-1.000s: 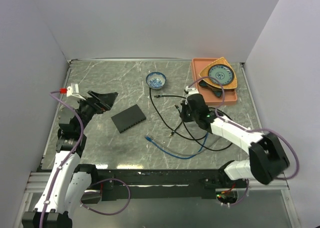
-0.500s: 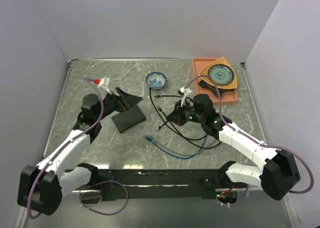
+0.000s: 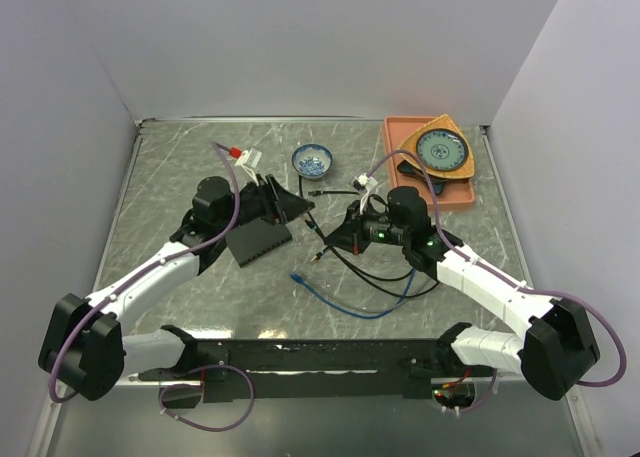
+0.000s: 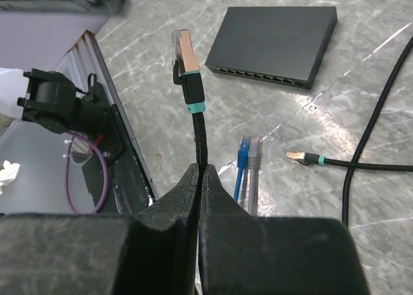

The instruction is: Insert the plug into the switch port

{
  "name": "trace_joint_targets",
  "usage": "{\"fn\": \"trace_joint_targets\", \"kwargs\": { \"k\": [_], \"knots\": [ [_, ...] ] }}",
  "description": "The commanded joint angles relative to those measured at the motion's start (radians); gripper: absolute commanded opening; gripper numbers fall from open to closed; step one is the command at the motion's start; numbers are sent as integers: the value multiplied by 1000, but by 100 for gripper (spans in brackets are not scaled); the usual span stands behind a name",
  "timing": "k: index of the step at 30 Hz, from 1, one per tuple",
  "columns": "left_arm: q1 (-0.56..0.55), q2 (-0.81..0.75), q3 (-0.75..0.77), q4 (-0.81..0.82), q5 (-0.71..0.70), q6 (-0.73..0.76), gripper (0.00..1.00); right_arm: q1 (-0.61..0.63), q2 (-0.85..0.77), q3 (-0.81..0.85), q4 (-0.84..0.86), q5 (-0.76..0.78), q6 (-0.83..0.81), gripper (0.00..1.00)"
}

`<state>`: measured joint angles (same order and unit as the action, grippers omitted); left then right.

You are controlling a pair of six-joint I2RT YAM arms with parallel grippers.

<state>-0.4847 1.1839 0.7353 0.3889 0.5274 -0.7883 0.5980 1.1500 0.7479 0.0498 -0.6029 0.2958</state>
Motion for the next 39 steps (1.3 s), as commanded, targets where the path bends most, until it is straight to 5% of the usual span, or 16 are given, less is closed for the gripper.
{"fn": "trace_joint_targets", "kwargs": {
  "k": [1, 5, 16, 22, 26, 35, 36, 39],
  "knots": [
    [-26, 35, 64, 19, 54, 66, 60, 6, -33, 42, 61, -20, 17, 0],
    [-40, 63, 93, -13, 65, 96, 49, 3, -39, 44, 53, -15, 17, 0],
    [-46, 83, 101, -42, 66, 124, 47, 0, -91, 38, 27, 48, 3, 0],
    [-48, 82, 93, -13, 82, 110, 30, -3, -87, 36, 22, 57, 3, 0],
    [-52, 91, 113, -50, 95, 129, 1, -4, -98, 30, 28, 75, 16, 0],
    [-58, 62, 118, -67, 68, 113, 1, -4, -99, 85, -19, 107, -9, 0],
    [-58, 60, 119, -71, 51, 112, 1, -6, -99, 91, -33, 107, -10, 2],
    [-58, 54, 139, -125, -10, 90, 1, -6, -105, 105, -39, 135, -21, 30]
  ]
}}
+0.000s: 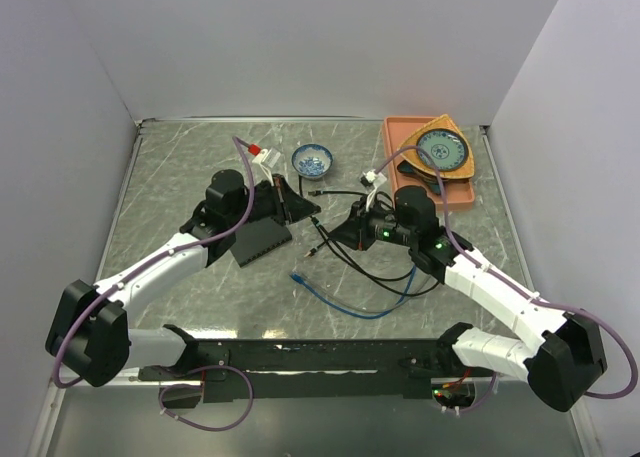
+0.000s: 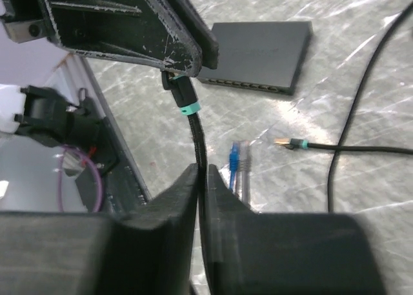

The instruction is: Insert the plug into the switch port

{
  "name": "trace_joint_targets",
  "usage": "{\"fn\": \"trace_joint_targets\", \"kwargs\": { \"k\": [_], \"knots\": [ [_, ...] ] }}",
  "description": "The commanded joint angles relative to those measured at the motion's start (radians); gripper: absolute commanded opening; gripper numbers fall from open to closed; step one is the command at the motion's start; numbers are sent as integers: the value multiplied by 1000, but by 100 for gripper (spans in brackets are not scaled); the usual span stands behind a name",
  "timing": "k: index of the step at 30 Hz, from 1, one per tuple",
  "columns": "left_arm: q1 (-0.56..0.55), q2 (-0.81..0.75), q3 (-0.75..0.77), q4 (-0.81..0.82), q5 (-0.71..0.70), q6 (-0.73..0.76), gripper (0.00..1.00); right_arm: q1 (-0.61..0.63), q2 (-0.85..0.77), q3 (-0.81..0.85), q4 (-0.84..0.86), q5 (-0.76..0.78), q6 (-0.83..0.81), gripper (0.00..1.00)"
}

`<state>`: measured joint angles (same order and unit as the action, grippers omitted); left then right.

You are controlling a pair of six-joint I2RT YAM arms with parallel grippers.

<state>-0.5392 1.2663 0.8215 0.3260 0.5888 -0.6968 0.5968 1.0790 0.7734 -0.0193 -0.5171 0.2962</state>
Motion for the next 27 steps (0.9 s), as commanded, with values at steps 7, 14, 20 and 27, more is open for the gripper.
{"fn": "trace_joint_targets", "kwargs": {
  "k": [7, 14, 20, 27],
  "knots": [
    [-4, -4, 120, -166, -124, -67, 1, 20, -15, 162, -36, 120, -78, 79],
    [-4, 10, 131, -196, -152, -121, 1, 141, 64, 248, -126, 325, -169, 78],
    [-4, 18, 133, -199, -153, -127, 1, 225, 150, 300, -162, 477, -209, 67],
    [-4, 22, 134, -196, -150, -122, 1, 270, 222, 345, -189, 586, -226, 52]
  ]
}}
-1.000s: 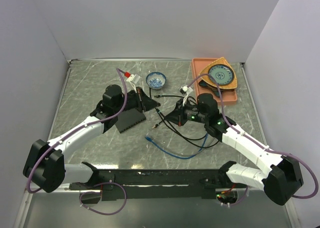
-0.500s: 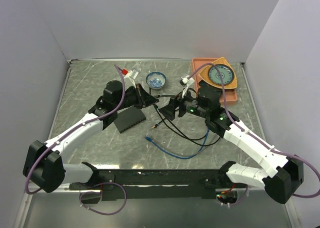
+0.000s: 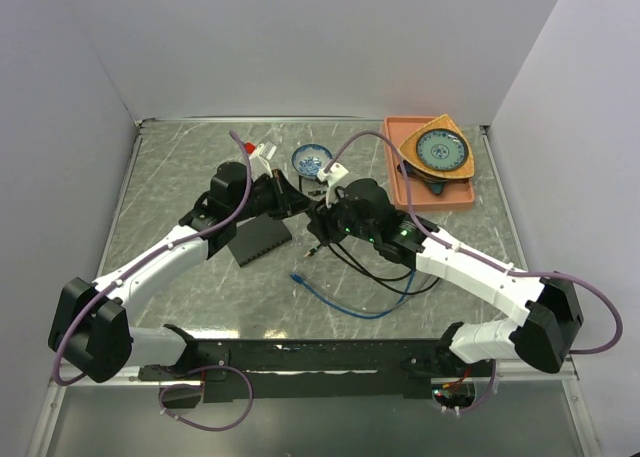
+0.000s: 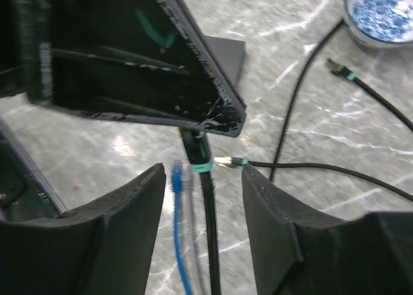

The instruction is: Insert the plug into the switch port

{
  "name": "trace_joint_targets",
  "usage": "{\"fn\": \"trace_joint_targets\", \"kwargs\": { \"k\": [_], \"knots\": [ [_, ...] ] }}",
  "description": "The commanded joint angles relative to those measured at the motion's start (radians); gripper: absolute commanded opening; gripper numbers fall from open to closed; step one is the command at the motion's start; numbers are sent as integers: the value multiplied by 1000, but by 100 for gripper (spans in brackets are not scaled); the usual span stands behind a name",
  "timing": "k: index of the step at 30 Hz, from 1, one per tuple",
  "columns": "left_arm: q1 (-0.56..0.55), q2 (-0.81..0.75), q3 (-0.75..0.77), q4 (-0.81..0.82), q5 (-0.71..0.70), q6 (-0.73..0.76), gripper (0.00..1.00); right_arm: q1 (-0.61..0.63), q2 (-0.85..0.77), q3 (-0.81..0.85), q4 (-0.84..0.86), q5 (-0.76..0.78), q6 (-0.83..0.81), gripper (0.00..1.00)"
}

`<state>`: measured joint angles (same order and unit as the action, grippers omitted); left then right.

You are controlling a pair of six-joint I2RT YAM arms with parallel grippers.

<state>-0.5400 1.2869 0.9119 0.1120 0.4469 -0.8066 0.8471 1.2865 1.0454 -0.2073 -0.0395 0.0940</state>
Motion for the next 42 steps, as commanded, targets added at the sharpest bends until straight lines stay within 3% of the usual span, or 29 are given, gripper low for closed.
{"fn": "trace_joint_targets", "kwargs": {
  "k": [1, 17, 19, 20, 22, 25, 27, 34, 36, 37, 39, 40, 42],
  "knots": [
    [-3, 2, 44, 17, -8, -11, 1, 23, 17, 74, -1, 110, -23, 50],
    [-3, 32, 59, 12, -7, -2, 1, 30, -3, 51, 16, 144, -20, 48],
    [-3, 34, 59, 15, -2, -3, 1, 32, 0, 48, 20, 145, -19, 40],
    [-3, 34, 58, 20, -1, -5, 1, 33, 5, 50, 20, 148, -19, 30],
    [-3, 34, 59, 21, 4, -6, 1, 32, 13, 53, 22, 148, -20, 27],
    [-3, 32, 61, 23, 6, -6, 1, 32, 28, 59, 20, 147, -20, 15],
    [-3, 31, 62, 15, 3, -2, 1, 32, 33, 67, 17, 150, -16, 0],
    [-2, 25, 71, -20, -31, 21, 3, 33, 5, 44, 32, 155, -19, 0],
    [-3, 17, 74, -40, -74, 32, 11, 33, 0, 38, 25, 150, -16, 0],
    [-3, 11, 68, -40, -86, 33, 25, 33, -4, 31, 26, 141, -14, 0],
    [-2, -8, 50, -37, -134, 32, 45, 33, -16, 12, 26, 136, -11, 0],
    [-2, -14, 47, -44, -157, 30, 61, 32, -21, 2, 28, 132, -10, 0],
    [-2, -34, 42, -57, -220, 35, 77, 32, -33, -27, 37, 125, -5, 0]
  ]
}}
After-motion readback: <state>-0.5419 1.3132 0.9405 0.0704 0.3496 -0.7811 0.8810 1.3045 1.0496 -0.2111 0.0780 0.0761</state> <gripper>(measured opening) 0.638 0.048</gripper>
